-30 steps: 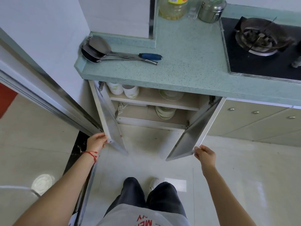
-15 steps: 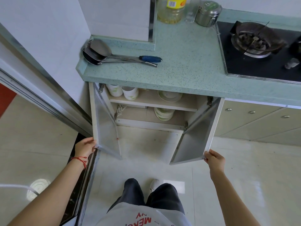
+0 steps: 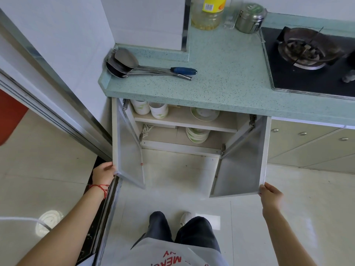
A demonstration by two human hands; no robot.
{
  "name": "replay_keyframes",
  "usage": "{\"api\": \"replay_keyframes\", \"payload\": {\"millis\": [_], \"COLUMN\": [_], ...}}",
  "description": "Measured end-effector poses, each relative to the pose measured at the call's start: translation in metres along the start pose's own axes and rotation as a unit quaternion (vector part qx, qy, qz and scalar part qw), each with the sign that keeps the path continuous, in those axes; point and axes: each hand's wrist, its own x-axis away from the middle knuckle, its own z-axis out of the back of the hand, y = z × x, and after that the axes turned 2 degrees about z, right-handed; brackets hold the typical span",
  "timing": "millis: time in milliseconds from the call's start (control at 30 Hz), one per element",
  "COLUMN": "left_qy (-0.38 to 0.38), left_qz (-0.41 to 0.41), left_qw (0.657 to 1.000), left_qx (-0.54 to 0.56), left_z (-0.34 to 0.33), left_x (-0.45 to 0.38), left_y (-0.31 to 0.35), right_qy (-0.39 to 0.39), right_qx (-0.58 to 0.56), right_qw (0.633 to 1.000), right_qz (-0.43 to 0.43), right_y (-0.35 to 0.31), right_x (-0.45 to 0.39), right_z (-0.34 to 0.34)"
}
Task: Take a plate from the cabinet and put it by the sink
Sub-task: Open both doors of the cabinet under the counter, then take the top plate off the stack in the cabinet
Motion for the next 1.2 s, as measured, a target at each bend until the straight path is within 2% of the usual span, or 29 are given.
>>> {"api": "replay_keyframes", "payload": {"millis": [200,367,567,767,900,1200], "left_qy": [0.036,0.051,-0.024,-0.077,-0.105,-0.134], "left_qz": [-0.027,-0.121,-0.263,-0.341,-0.360,-0.367], "left_qw": [0.995,0.965,0.934,0.887,0.867,0.848], "left_qx": [-0.090,-0.229,-0.239,-0.302,-0.329,-0.358], "left_z": [-0.002,-0.008,-0.033,-0.056,-0.073,-0.124], "left_x": [0.004,0.009,0.022,0.029,0.032,0.046], "left_y": [-0.002,-0.003,0.011,0.022,0.029,0.046], "right_qy": [0.047,0.052,-0.031,-0.085,-0.111,-0.142], "right_qx": [0.072,0.171,0.240,0.264,0.280,0.305], "right_qw": [0.994,0.977,0.940,0.904,0.885,0.863], "right_qz": [0.064,0.119,0.240,0.327,0.355,0.378], "right_y": [-0.012,-0.007,-0.016,-0.024,-0.026,-0.030], "right_x": [0.021,0.036,0.061,0.082,0.087,0.054], "right_z": [-0.003,-0.018,-0.044,-0.069,-0.082,-0.082]}}
